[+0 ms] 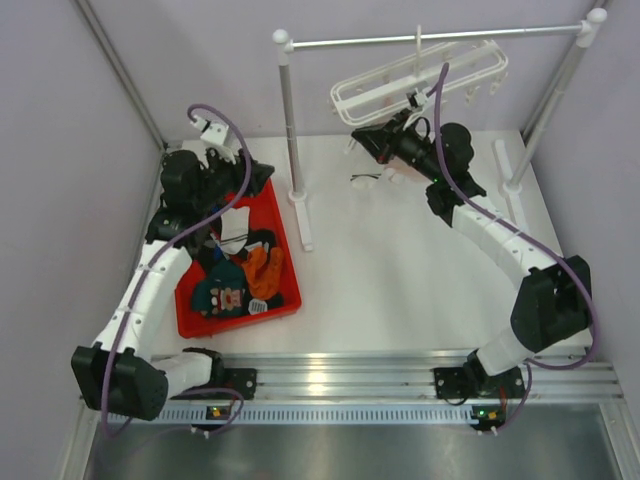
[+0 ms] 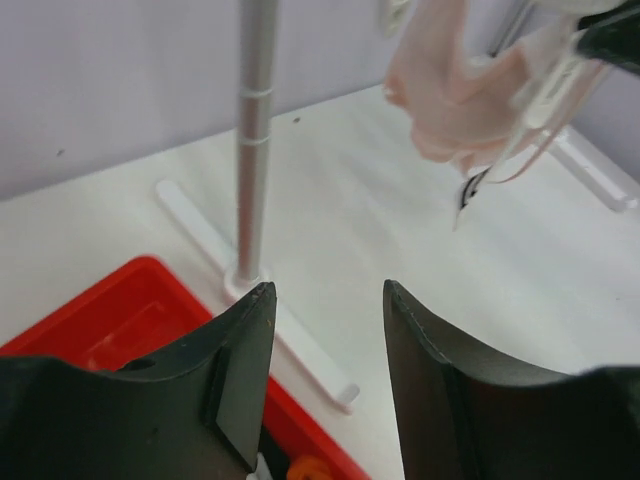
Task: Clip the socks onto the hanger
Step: Pick up the sock from the bin.
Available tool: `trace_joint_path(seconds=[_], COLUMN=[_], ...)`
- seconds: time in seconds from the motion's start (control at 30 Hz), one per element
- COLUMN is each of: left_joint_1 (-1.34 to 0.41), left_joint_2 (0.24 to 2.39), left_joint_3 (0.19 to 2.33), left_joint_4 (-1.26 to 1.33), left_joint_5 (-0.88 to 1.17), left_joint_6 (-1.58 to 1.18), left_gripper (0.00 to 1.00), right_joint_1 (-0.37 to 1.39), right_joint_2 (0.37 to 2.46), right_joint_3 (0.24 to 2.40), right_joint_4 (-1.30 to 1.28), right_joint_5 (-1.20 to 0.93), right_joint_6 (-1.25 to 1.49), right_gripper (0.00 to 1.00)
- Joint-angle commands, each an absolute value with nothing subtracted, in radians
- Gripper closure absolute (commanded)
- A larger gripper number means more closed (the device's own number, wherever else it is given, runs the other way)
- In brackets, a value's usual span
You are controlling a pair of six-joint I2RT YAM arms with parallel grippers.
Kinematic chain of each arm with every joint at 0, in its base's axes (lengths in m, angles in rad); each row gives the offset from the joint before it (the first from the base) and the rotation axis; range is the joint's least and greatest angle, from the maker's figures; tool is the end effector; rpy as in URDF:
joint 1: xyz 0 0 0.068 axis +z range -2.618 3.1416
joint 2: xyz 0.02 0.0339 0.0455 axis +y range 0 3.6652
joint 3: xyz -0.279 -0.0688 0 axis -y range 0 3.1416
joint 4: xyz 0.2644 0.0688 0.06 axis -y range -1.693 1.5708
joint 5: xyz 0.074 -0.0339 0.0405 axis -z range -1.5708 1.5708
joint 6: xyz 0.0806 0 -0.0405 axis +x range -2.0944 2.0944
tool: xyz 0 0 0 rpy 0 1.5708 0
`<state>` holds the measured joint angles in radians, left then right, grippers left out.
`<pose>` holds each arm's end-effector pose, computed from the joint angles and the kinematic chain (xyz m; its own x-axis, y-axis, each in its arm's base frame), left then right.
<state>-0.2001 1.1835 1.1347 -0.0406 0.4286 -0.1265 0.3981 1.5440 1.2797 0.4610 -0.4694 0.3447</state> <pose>0.3151 -0.0981 0.4057 -0.1608 -0.0845 -0.9834 0.5707 0.8049 -0.1625 0.3790 0.1989 0.4098 -0.0855 0.2910 -0.9529 -0.7712 0.5863 0.2482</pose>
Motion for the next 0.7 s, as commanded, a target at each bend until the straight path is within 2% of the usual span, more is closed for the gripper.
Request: trace_joint_path(seconds=[0.0, 0.1, 0.37, 0.67], left_joint_1=[-0.102, -0.071, -0.055, -0.057], left_joint_2=[1.187, 1.232, 1.426, 1.695], left_joint_3=[1.114, 1.111, 1.123, 1.236], left_joint_4=[-0.243, -0.325, -0.341, -0.327], left_joint_5=[0.367, 0.292, 0.125, 0.090], left_joint_6=[-0.141, -0.074, -0.023, -0.014], left_gripper=[0.49, 0.51, 0.53, 0.54], right_joint_1=[0.380, 0.379, 0.374, 0.373], right_joint_2=[1.500, 1.496, 1.490, 1.497], right_joint_3=[1.325, 1.327, 1.331, 1.336], right_joint_4=[0.462, 0.460, 0.442, 0.428], right_joint_5=[-0.495, -0.503, -0.503, -0.506], right_joint_6=[0.367, 0.367, 0.362, 0.348], right_gripper=[1.00, 1.00, 1.00, 1.00])
